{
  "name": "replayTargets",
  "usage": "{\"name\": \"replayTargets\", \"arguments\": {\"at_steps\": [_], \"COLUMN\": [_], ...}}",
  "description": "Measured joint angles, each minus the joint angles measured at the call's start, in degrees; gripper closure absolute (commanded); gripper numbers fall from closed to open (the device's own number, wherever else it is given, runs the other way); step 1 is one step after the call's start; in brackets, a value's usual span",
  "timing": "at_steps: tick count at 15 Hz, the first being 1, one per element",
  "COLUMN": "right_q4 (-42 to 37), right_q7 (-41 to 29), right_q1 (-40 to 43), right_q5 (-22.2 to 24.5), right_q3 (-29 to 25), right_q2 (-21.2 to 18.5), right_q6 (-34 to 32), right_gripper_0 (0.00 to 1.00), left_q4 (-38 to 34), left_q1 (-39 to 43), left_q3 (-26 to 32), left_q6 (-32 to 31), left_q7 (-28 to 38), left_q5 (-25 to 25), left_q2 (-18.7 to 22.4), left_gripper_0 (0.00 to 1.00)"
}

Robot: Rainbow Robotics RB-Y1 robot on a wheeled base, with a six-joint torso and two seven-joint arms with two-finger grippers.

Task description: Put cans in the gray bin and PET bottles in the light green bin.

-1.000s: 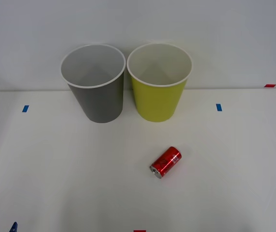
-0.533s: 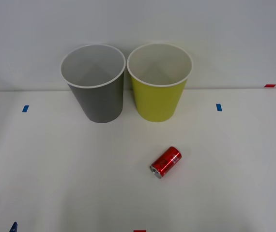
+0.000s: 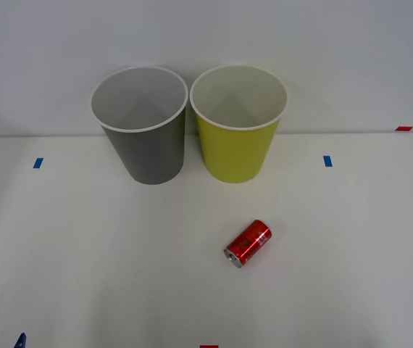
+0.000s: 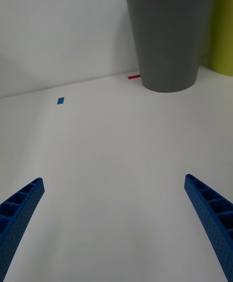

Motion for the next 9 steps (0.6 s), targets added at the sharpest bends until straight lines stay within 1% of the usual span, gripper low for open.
{"name": "replayTargets", "arguments": {"at_steps": [6, 7, 8, 9], "right_q4": [0.31, 1.81, 2.35, 2.29], "right_q7": [0.00, 0.00, 0.05, 0.24], "right_q1": [-0.29, -1.19, -1.70, -1.84], "right_q5": [-0.01, -0.27, -1.27, -3.43], "right_q3": [0.04, 0.28, 0.71, 1.20], "right_q2": [0.09, 0.32, 0.40, 0.27], "right_q6": [0.22, 0.74, 0.65, 0.30], "right_gripper_0": [1.00, 0.87, 0.62, 0.28], "left_q4": [0.00, 0.00, 0.00, 0.01], "left_q1": [0.00, 0.00, 0.00, 0.00], "left_q3": [0.00, 0.00, 0.00, 0.00], "left_q6": [0.00, 0.00, 0.00, 0.00], "left_q7": [0.00, 0.00, 0.00, 0.00], "left_q5": [0.00, 0.00, 0.00, 0.00], "left_q2": [0.00, 0.00, 0.00, 0.00], "left_gripper_0": [0.00, 0.00, 0.00, 0.00]}}
